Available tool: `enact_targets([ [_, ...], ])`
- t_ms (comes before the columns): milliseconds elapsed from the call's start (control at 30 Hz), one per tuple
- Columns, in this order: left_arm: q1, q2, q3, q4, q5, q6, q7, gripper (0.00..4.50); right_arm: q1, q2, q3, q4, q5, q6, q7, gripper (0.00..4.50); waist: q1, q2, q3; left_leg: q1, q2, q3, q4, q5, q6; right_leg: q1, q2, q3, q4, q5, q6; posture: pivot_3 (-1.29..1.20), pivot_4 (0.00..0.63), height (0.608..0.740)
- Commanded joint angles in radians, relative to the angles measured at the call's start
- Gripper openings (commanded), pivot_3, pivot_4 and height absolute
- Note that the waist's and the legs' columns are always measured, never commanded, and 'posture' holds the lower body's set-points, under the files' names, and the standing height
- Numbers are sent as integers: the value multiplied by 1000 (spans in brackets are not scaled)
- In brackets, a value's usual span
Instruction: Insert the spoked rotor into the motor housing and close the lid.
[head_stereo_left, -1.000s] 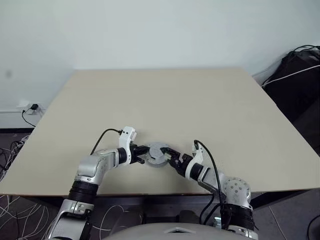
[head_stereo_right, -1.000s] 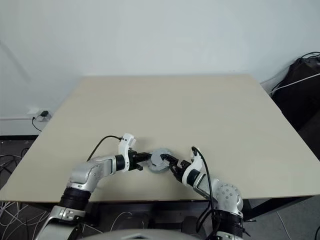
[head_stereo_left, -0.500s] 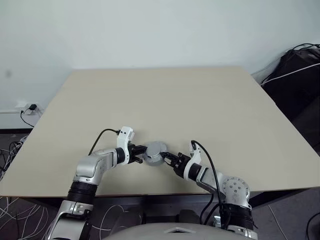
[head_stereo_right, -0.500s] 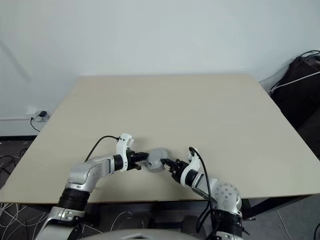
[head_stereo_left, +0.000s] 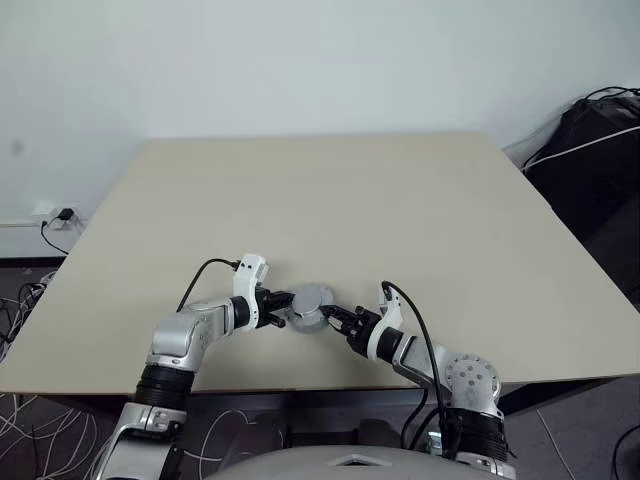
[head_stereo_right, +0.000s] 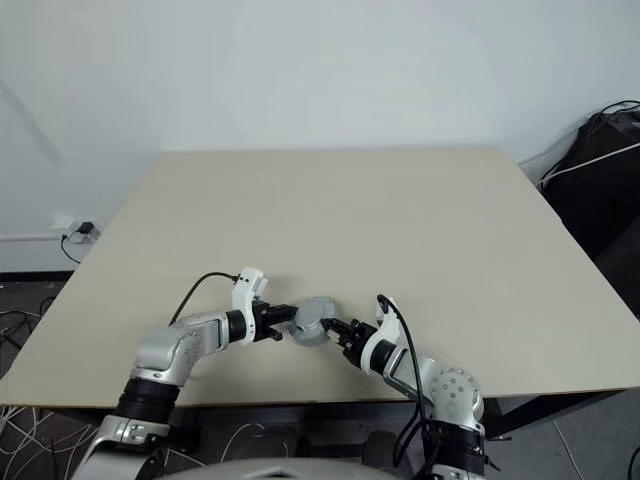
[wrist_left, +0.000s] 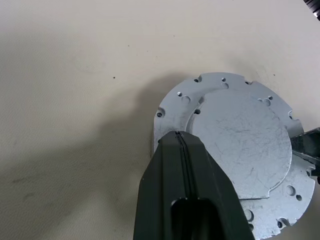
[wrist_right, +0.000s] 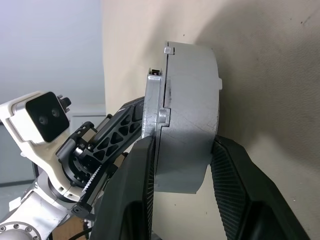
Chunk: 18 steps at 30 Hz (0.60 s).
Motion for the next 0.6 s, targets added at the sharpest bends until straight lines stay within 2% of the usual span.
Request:
enact_targets([
  [33, 28, -32, -17, -73, -38, -18, -21, 0, 0, 63, 44, -47, 36, 0, 9, 1305, -1, 0, 0, 0, 0, 0, 0, 0, 0, 0, 0, 0, 0, 0, 0, 0, 0, 740],
  [367, 182, -113, 148, -301, -176, -90, 9, 0, 13, 67, 19, -62, 70, -53, 4, 1305, -11, -2, 10, -6, 0, 0, 0, 0, 0, -6, -1, 0, 0, 3, -3, 0, 0, 740],
  [600, 352, -197, 286, -416, -403, -65, 66, 0, -4, 73, 5, -73, 114, -86, -10, 1305, -17, 0, 13, -6, 2, 0, 0, 0, 0, -7, -1, 0, 0, 3, -4, 0, 0, 740],
])
